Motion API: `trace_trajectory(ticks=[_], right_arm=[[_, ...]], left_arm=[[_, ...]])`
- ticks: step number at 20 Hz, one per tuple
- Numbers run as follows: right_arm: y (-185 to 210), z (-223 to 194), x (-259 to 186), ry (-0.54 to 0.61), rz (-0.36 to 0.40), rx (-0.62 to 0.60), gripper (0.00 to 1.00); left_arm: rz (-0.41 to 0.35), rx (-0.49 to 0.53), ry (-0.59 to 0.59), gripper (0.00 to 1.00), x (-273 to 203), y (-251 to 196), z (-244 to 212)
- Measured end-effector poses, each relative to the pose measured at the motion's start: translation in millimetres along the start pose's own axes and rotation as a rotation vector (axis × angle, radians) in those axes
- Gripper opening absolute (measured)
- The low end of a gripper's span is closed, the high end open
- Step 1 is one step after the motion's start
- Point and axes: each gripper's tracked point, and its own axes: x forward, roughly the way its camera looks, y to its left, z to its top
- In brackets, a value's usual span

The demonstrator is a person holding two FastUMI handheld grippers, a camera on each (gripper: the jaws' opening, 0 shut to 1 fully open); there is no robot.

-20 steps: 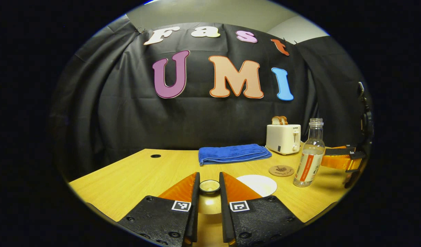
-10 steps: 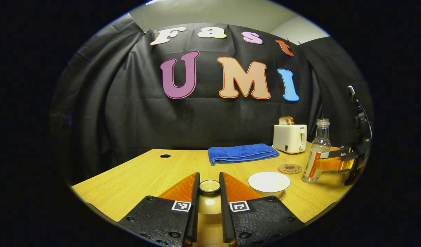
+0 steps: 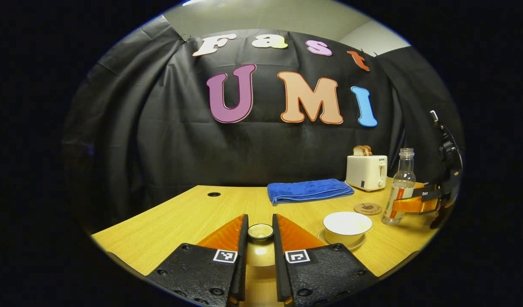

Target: Open the teacup lid with one hand, grasp the water bottle and pour water into the teacup with the other hand; after pouring, place the water bottle on the coaster and then close the teacup lid.

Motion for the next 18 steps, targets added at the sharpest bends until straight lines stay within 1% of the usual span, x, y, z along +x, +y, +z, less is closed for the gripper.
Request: trace_trajectory(ticks=[3,5,11,18], right_arm=[[4.0,2.8,-0.7,-0.013,-0.023,-0.066,0.80],[4.7,4.9,-2.5,-0.019,-0.055,-0.131,0.81],[10.8,10.3,-5.1,-0.029,-0.127,-0.469,0.80],[10.1,22.1,-3.5,-0.028,-0.202,-0.729,0.80]], left_arm=[[0.004,0.001,-0.001,0.26,-0.4,3.3,0.2],[0.005,-0.001,0.000,0.27,-0.5,4.2,0.2],[0.009,0.000,0.000,0.26,0.0,5.5,0.5],[0.011,0.001,0.000,0.26,-0.7,6.1,-0.8]])
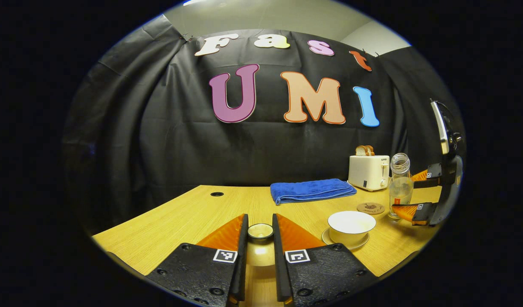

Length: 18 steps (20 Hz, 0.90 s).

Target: Open the teacup lid with one hand, grasp the water bottle and pour water into the teacup with the other hand; after pouring, place the water bottle on the coaster and then close the teacup lid.

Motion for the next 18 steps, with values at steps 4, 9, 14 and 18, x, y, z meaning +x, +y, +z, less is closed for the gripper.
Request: trace_trajectory(ticks=[4,9,14,18], right_arm=[[-1.7,-0.8,4.8,0.024,-0.009,-0.147,0.81],[-1.0,1.0,11.1,0.035,-0.021,-0.309,0.80],[-0.1,8.7,16.5,0.029,-0.052,-0.477,0.80],[4.7,13.9,22.4,0.024,-0.060,-0.606,0.81]], left_arm=[[0.004,0.000,-0.001,0.26,0.7,0.5,0.2],[0.002,0.000,-0.001,0.26,1.9,0.7,0.7],[-0.002,0.000,-0.001,0.26,1.6,-0.2,-0.2],[-0.002,-0.001,0.000,0.26,1.4,-0.1,-0.4]])
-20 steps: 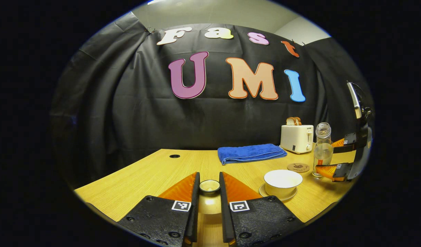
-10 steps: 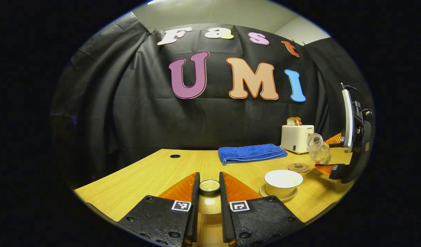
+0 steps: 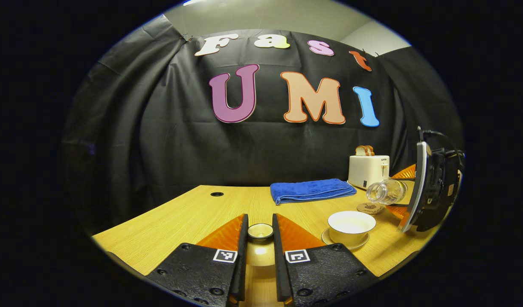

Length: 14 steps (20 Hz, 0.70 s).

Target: Open the teacup lid with one hand, grasp the water bottle and pour water into the teacup with the other hand; after pouring, place the water bottle on the coaster and then close the teacup lid.

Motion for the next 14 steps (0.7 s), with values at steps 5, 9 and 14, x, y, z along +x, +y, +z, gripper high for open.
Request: trace_trajectory(ticks=[5,9,14], right_arm=[[2.7,2.4,1.6,-0.006,-0.014,-0.117,0.81],[2.6,8.4,-2.3,-0.018,-0.042,-0.205,0.81],[-8.9,14.3,-4.9,-0.033,-0.091,-0.278,0.80]], left_arm=[[-0.001,0.000,-0.001,0.26,1.1,-0.7,0.0],[-0.002,0.000,-0.003,0.26,0.1,-0.4,-0.9],[-0.003,-0.001,-0.004,0.26,1.5,-0.8,-1.7]])
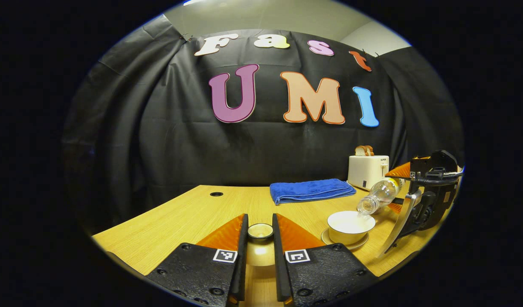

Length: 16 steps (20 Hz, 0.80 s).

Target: Open the teacup lid with one hand, grasp the water bottle and pour water into the teacup with the other hand; after pouring, place the water bottle on the coaster and then close the teacup lid.

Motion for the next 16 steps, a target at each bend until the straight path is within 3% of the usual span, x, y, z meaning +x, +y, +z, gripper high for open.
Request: trace_trajectory(ticks=[16], right_arm=[[-24.7,8.9,-9.0,-0.025,-0.119,-0.139,0.80]], left_arm=[[0.001,0.000,-0.005,0.26,0.5,-0.4,-0.3]])
